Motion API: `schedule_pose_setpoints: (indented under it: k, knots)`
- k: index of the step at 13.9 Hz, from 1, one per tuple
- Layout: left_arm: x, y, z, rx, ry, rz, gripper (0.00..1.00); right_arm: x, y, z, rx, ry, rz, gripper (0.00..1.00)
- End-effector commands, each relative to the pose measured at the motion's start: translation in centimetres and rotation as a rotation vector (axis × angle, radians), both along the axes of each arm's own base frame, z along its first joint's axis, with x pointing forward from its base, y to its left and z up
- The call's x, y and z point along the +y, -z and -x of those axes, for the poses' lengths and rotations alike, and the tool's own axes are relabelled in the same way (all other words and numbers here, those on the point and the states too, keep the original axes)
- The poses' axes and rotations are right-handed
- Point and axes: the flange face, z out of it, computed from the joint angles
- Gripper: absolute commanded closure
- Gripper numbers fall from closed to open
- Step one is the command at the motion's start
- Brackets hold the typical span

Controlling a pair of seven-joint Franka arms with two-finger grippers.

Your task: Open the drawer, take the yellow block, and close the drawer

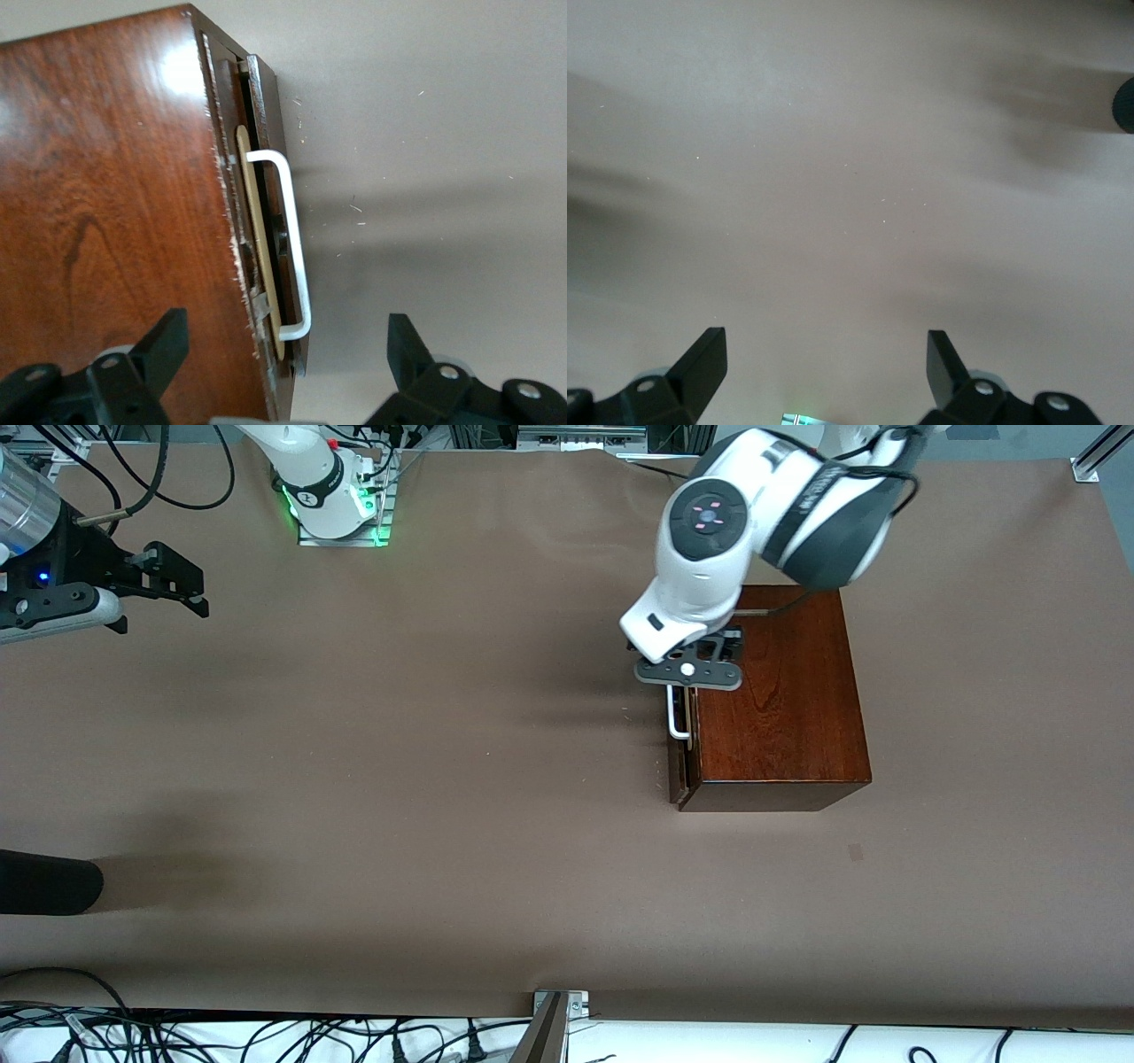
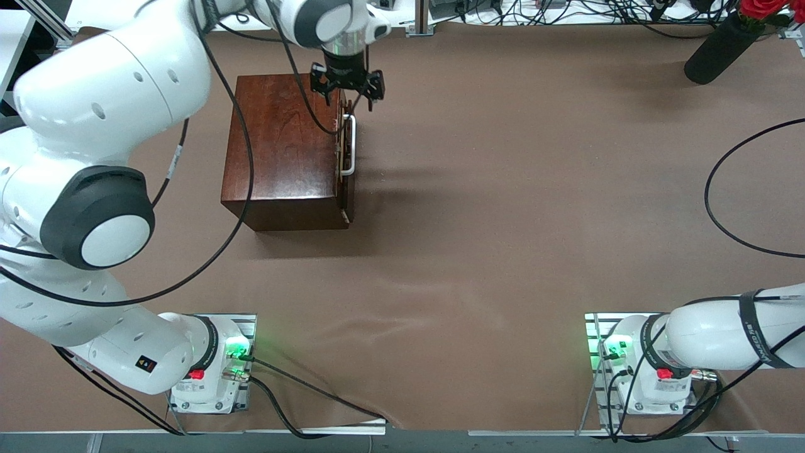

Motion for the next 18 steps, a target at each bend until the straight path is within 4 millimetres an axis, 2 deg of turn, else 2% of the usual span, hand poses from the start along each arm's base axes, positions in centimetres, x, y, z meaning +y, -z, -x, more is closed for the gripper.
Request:
schedule_pose_setpoints:
  k: [1, 3, 7, 9, 13, 14, 15, 18]
  knots:
    - [-1.4, 2.8, 2.3, -0.058, 0.023, -0.057, 0.0, -0.4, -0.9, 0.4, -0.006, -0.006, -0.013, 0.0]
    - [-2.1, 5.3, 3.5, -0.095, 0.054, -0.082, 0.0, -0.9, -0.7, 0.1, -0.01, 0.008, -0.018, 0.0]
    - [-2.2, 10.8, 4.9, -0.178, 0.053, -0.11, 0.0, -0.4, -0.9, 0.1, -0.022, -0.001, -0.023, 0.0]
    - [-2.5, 13.0, 4.5, -0.202, 0.058, -0.117, 0.0, -0.1, -0.9, 0.1, -0.02, -0.008, -0.024, 0.0]
    - [-2.7, 14.5, 4.4, -0.221, 0.049, -0.132, 0.0, -0.1, -0.4, -0.2, -0.013, -0.009, -0.021, 0.0]
    - [-2.8, 14.7, 4.4, -0.223, 0.041, -0.128, 0.0, -0.4, 1.0, -0.9, 0.017, -0.004, -0.02, 0.0]
    - [-2.9, 14.7, 4.4, -0.23, 0.026, -0.127, 0.0, -0.6, 1.4, -1.1, 0.019, -0.007, -0.021, 0.0]
    - [-4.5, 14.8, 5.9, -0.244, 0.048, -0.141, 0.0, -0.8, 1.1, -1.0, 0.013, -0.049, -0.011, 0.0]
